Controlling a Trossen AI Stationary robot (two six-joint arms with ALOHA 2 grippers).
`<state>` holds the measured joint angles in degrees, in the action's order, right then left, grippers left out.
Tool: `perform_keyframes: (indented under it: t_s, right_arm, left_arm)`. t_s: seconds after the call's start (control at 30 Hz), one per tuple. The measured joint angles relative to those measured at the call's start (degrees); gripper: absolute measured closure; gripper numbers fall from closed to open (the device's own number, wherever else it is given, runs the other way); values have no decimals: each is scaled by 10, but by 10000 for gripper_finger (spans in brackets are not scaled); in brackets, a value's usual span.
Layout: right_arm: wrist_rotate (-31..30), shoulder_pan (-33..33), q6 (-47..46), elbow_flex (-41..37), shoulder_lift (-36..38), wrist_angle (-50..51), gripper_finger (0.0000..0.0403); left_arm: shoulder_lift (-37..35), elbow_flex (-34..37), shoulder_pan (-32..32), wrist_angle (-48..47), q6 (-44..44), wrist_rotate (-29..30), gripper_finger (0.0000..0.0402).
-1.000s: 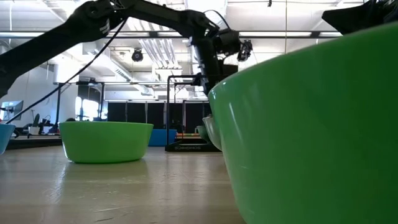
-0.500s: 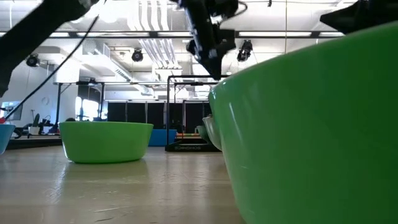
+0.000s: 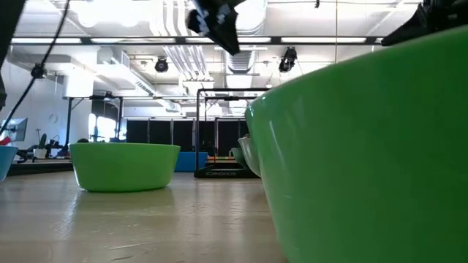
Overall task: Pick & Place Mini bowls
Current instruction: Put the top green bowl on the shelf
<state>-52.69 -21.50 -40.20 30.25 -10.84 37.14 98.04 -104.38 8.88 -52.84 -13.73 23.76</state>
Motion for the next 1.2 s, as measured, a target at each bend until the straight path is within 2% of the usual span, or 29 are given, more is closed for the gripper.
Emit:
perform_keyframes:
  t_s: [0.27,0.43,0.6,0.87,1.2]
  right_arm:
    - [7,4,-292,62,-118,182,394]
    - [82,21,-419,67,-182,230,394]
    - [142,54,-482,66,-244,229,394]
    - [248,154,-480,73,-325,225,394]
    - [332,306,-334,108,-434,214,394]
  left_arm:
    - [-123,132,-1,88,-32,5,335]
    - [-171,192,-1,128,-29,3,335]
    - [-202,237,-1,153,-30,-6,335]
    - [-212,249,-1,153,-4,-22,335]
    - [-212,249,-1,153,36,-34,335]
